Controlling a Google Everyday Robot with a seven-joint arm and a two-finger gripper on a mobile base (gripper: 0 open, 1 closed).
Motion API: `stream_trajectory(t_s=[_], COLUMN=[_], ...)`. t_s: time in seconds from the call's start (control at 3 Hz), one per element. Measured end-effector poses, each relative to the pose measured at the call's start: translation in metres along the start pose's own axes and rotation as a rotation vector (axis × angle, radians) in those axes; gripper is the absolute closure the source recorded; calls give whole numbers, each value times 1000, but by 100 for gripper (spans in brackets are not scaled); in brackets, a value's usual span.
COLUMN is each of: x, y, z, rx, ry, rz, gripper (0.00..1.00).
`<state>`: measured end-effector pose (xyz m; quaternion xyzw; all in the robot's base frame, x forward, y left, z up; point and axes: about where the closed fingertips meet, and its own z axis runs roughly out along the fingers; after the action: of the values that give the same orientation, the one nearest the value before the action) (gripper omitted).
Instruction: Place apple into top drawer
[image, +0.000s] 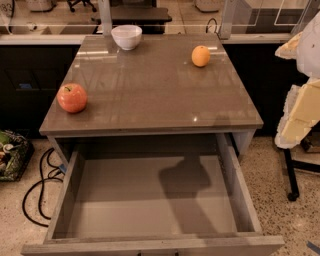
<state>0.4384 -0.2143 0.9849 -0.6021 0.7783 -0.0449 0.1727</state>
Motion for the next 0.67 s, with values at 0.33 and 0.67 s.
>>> stream_trajectory(t_s=[0.33,0.67], x=[-3,-24], y=[-2,-17], z=[2,13], rx=[4,29], ry=[-12,-91], rz=[0,1], gripper=[0,0])
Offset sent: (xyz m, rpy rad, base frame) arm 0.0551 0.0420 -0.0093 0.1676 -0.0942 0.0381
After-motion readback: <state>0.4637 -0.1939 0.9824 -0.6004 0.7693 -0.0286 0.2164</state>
